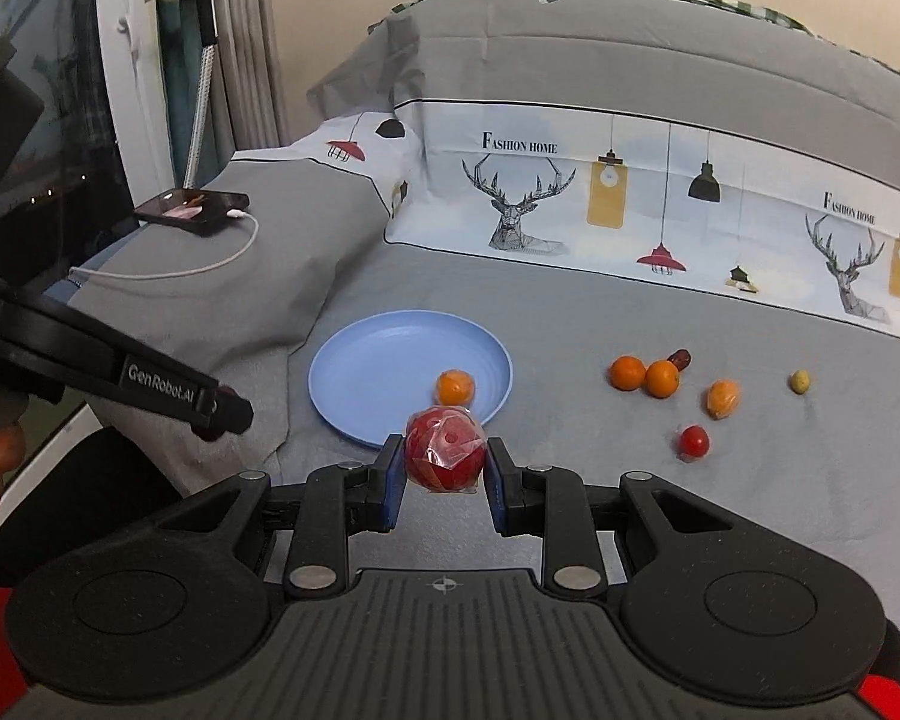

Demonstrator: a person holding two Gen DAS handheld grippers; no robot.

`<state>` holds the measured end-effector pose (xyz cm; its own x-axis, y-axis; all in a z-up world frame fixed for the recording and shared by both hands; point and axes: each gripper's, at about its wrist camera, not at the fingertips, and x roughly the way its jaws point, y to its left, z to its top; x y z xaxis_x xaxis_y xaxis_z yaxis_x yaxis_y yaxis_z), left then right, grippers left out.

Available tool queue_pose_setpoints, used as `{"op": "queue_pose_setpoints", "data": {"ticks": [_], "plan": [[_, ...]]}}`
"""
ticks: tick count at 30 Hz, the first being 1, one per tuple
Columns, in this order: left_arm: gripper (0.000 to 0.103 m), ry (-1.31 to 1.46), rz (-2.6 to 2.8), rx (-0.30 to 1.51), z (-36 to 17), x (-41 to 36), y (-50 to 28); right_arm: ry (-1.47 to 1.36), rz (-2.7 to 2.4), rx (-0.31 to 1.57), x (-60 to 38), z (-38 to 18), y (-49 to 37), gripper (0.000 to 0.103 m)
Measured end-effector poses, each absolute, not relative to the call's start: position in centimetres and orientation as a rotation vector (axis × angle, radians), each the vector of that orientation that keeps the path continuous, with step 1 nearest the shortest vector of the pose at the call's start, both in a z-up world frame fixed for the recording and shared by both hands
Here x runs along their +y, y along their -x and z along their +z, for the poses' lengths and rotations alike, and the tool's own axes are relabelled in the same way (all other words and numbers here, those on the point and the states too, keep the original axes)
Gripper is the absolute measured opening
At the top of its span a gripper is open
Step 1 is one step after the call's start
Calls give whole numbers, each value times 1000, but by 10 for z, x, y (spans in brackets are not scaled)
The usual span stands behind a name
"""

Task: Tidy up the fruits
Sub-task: 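Carry the date and red fruit to the blue plate and release both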

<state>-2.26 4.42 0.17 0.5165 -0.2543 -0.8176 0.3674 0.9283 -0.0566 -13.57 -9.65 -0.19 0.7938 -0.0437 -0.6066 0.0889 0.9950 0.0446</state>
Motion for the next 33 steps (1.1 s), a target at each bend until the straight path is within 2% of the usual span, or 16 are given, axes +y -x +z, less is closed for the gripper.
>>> {"op": "queue_pose_setpoints", "data": {"ticks": [33], "plan": [[22,-125,-359,969,-8,49,5,-70,-85,705,-96,-15,126,29]]}}
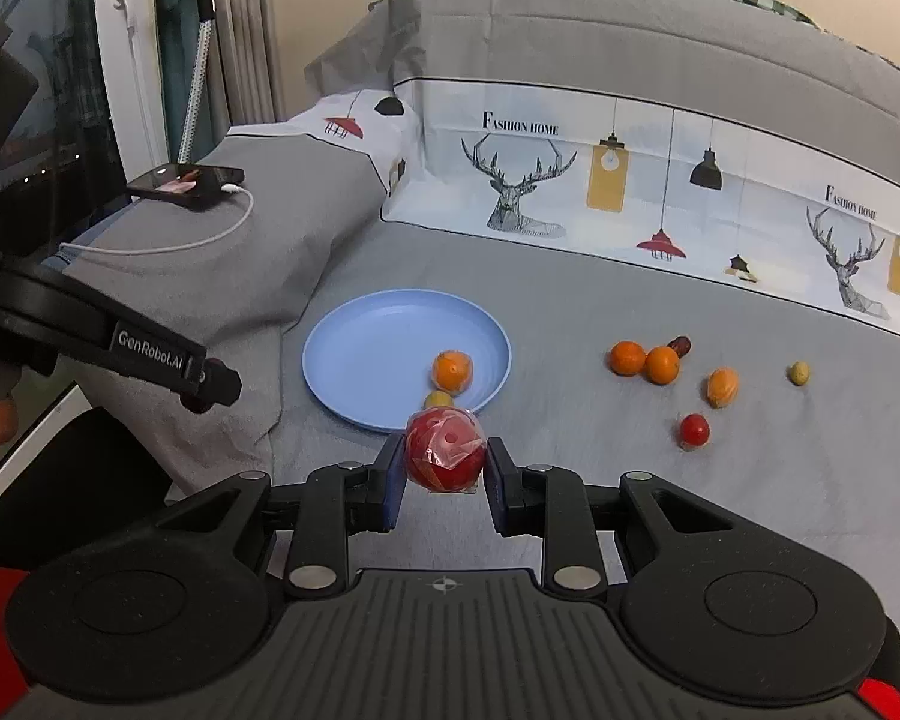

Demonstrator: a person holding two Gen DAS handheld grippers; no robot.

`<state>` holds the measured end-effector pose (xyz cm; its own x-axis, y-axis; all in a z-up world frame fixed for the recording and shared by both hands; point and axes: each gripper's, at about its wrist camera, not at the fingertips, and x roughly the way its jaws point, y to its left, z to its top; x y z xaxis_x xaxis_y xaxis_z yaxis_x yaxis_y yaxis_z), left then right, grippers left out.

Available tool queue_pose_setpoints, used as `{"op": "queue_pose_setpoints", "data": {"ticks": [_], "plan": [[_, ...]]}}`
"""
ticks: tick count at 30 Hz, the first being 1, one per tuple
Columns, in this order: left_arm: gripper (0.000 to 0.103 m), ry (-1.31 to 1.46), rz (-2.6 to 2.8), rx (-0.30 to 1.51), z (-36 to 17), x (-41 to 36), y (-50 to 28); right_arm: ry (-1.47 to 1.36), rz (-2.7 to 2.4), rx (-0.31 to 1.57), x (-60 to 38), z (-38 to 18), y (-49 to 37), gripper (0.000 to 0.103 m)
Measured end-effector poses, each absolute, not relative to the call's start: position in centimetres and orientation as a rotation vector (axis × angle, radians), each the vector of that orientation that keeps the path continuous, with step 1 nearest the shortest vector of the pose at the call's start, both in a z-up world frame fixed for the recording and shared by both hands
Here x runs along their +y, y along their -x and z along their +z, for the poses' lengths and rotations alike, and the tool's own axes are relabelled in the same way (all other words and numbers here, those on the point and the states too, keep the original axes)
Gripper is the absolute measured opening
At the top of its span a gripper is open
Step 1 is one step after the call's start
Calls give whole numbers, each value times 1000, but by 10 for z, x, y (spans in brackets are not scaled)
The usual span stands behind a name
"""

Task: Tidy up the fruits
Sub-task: 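Carry the date and red fruit to the blue plate and release both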

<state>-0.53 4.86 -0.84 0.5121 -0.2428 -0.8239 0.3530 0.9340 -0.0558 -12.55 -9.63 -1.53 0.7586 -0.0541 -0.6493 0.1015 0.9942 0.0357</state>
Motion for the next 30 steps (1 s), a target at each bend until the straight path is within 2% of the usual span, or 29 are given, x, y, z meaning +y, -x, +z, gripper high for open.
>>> {"op": "queue_pose_setpoints", "data": {"ticks": [14,30], "plan": [[22,-212,-393,960,-17,24,-54,-36,-57,744,-96,-38,65,29],[22,-301,-375,1027,-73,-10,-142,-88,-17,863,-106,-101,-27,29]]}}
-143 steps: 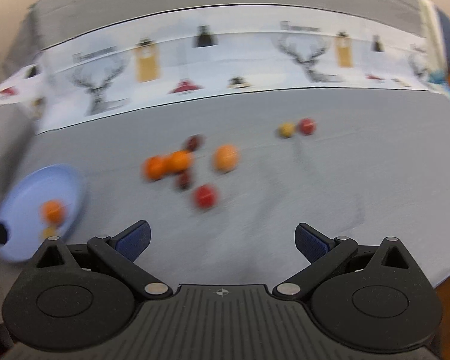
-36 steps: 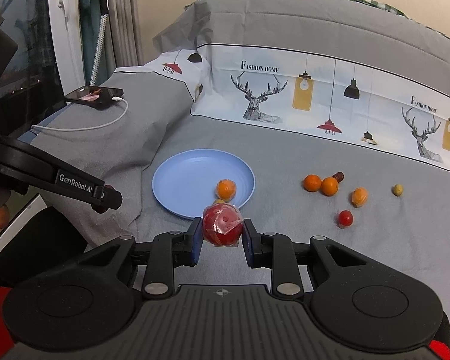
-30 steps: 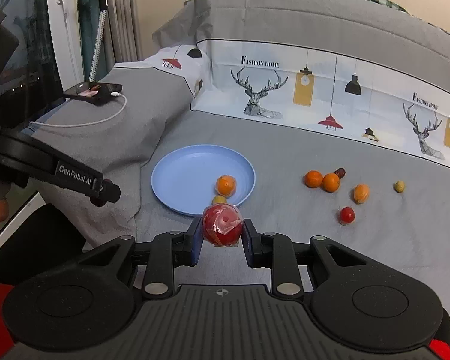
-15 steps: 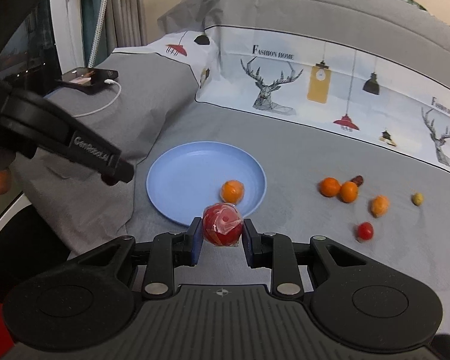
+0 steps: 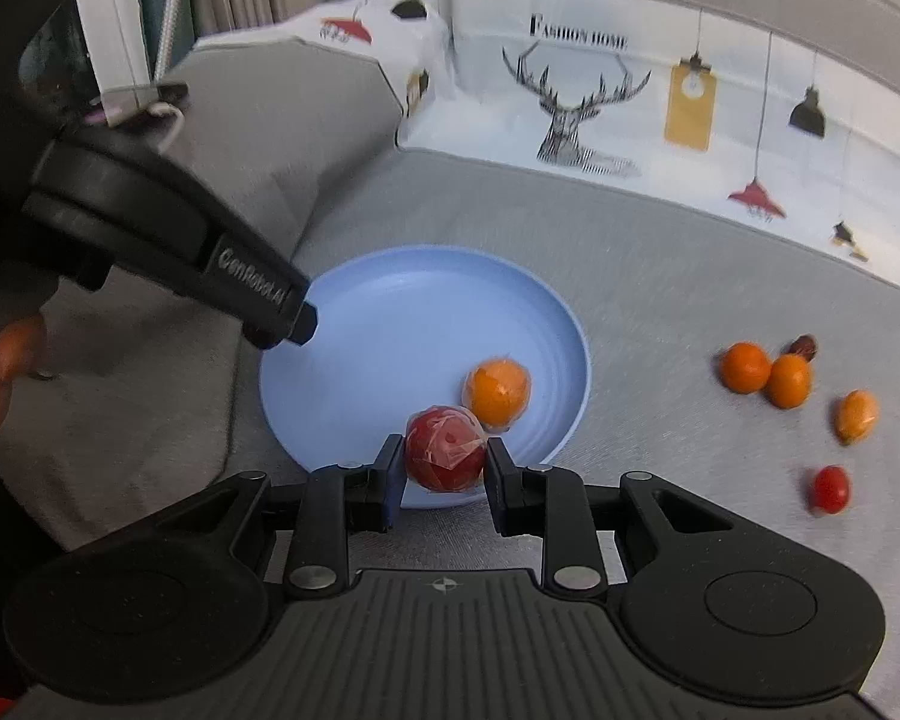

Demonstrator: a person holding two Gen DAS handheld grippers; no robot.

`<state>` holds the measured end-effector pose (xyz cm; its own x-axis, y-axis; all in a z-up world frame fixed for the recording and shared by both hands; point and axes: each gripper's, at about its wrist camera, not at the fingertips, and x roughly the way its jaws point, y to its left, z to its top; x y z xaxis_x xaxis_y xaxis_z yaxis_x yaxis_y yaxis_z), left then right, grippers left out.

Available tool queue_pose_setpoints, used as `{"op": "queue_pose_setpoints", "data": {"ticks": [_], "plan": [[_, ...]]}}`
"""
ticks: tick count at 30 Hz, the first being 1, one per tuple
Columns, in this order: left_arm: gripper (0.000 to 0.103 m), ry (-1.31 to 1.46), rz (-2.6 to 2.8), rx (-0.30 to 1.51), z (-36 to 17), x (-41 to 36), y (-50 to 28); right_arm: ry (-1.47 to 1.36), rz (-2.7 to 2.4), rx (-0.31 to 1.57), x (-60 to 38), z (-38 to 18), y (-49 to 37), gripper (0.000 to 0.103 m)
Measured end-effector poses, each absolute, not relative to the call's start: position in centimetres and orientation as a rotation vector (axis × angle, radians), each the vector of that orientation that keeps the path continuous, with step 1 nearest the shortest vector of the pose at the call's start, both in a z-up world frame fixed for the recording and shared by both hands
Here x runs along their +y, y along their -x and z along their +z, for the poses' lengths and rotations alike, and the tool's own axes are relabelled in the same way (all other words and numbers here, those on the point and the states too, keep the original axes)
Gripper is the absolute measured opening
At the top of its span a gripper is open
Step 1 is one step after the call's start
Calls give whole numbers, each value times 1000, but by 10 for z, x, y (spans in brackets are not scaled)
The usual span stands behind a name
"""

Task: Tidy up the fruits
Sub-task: 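Carry the date and red fruit to the blue plate and release both, then withdraw both tools from the plate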

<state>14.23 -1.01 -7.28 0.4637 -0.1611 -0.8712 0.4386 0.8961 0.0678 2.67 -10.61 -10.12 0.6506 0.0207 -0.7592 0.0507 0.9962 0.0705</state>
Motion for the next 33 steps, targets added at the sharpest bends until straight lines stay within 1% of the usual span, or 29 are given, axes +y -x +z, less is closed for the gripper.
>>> {"op": "queue_pose_setpoints", "data": {"ticks": [7,8,9,10,11,12,13,14,15,20,26,33], "plan": [[23,-346,-363,1041,-94,-21,-162,-99,-1,898,-109,-122,-46,29],[25,-352,-358,1033,-95,-22,-163,-98,2,901,-110,-123,-49,29],[34,-357,-358,1024,-95,-24,-164,-97,10,906,-110,-125,-52,30],[69,-362,-362,1015,-94,-24,-165,-97,19,912,-110,-126,-55,30],[101,-360,-360,1003,-91,-24,-165,-96,22,917,-111,-126,-58,32],[102,-357,-345,975,-87,-22,-163,-93,20,923,-112,-126,-59,48],[102,-351,-335,939,-81,-21,-160,-90,10,925,-112,-123,-60,60],[103,-352,-344,919,-76,-20,-156,-88,-4,917,-113,-119,-58,79],[103,-361,-359,917,-72,-20,-153,-87,-15,902,-115,-113,-55,87],[103,-389,-352,926,-56,-5,-122,-92,-11,901,-116,-87,-21,95],[103,-380,-307,1001,-47,26,-72,-103,-3,929,-100,-63,38,97],[103,-405,-266,1030,-45,44,-23,-62,-34,857,-84,-39,74,99]]}}
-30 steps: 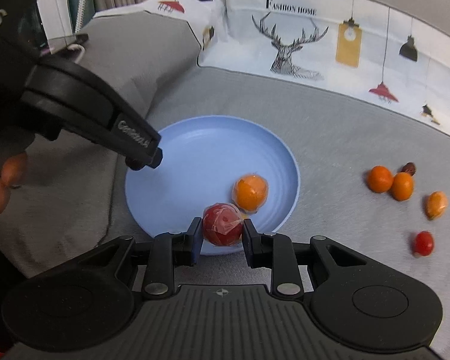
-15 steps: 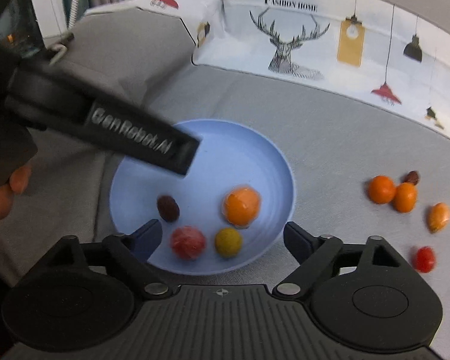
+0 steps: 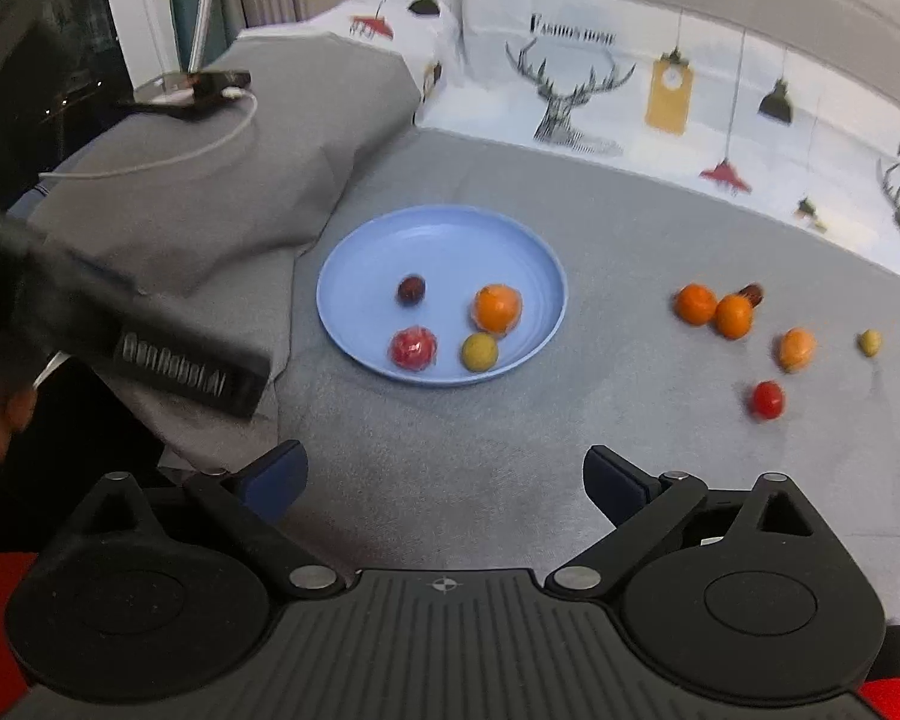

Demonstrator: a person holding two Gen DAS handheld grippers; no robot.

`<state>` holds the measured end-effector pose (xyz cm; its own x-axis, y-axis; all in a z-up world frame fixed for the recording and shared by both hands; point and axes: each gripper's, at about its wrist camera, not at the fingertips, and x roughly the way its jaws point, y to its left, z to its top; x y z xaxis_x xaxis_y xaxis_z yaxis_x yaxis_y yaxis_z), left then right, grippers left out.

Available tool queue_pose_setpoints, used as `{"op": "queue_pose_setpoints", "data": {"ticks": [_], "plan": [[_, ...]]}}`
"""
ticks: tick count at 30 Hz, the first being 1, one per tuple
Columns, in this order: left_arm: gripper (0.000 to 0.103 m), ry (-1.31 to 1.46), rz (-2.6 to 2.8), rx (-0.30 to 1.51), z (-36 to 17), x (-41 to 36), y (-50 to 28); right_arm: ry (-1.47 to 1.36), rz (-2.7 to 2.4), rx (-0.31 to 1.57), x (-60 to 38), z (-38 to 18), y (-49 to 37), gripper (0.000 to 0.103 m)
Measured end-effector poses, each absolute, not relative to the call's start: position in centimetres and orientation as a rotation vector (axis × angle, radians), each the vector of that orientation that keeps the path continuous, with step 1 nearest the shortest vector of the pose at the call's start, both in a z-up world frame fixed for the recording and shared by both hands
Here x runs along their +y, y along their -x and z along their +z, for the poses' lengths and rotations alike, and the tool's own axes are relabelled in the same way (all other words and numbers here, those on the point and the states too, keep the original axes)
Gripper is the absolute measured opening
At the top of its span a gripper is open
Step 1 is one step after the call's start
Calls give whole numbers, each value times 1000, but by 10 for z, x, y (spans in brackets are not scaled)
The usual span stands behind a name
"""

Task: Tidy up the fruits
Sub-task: 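Withdraw both tools from the plate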

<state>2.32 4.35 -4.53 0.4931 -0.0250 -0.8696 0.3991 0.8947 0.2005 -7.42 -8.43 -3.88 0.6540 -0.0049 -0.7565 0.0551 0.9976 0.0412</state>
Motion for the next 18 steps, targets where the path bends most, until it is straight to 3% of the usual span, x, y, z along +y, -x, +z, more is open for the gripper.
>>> {"op": "queue_pose_setpoints", "data": {"ticks": [18], "plan": [[103,-411,-300,920,-16,39,31,-57,-87,728,-82,-11,123,100]]}}
